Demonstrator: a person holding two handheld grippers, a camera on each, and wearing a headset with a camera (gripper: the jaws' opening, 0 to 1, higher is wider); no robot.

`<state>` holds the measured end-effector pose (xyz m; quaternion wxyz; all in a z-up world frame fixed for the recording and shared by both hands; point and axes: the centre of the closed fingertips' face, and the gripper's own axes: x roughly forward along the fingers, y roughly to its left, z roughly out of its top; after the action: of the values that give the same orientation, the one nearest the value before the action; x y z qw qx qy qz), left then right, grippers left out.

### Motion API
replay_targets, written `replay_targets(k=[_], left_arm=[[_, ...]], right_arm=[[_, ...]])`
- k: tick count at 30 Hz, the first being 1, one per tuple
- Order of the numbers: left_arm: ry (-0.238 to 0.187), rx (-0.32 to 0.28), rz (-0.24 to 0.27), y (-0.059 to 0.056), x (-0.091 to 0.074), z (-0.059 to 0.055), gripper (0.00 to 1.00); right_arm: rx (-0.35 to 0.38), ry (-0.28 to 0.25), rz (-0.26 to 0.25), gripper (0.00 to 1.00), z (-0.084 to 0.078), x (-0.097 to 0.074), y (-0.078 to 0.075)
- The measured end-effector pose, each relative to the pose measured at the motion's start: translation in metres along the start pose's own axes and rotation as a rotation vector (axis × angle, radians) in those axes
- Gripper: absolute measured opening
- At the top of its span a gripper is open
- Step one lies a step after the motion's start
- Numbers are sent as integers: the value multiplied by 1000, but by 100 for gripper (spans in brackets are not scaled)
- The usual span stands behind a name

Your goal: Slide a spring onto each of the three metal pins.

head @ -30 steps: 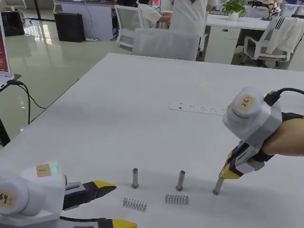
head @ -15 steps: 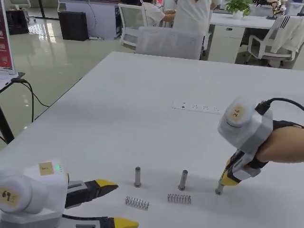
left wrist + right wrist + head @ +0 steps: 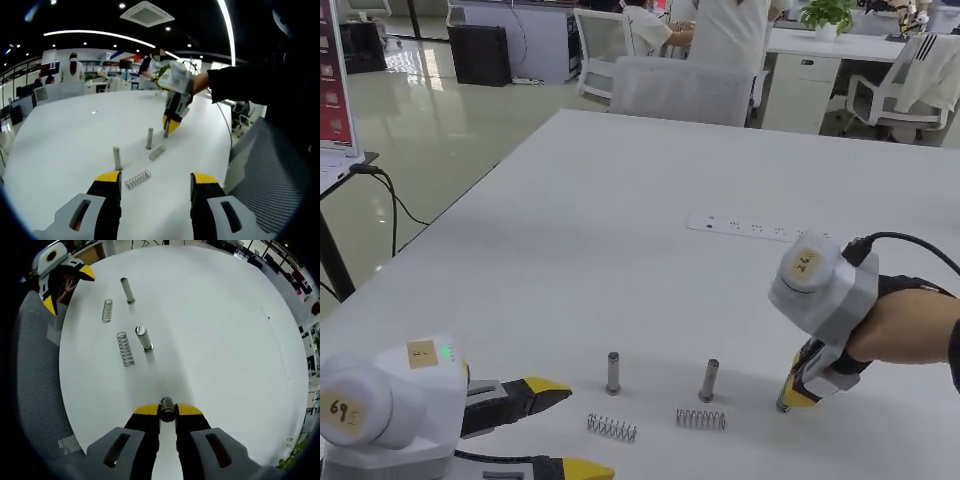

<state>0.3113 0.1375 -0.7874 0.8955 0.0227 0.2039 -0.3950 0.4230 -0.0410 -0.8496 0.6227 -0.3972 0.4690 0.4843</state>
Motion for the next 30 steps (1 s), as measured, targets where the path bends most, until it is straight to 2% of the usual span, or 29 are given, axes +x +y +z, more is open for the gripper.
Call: replay_targets(k=[12, 17, 30], left_arm=[[1, 2, -1, 0, 0, 0, 50], [-1, 3, 1, 0, -1, 0, 50], [1, 8, -1, 1, -1, 1, 49]], right_arm=[[4, -4, -4, 9, -1, 1, 2], [0, -12, -9, 12, -1, -1, 2], [-40, -57, -33, 20, 9, -16, 6]])
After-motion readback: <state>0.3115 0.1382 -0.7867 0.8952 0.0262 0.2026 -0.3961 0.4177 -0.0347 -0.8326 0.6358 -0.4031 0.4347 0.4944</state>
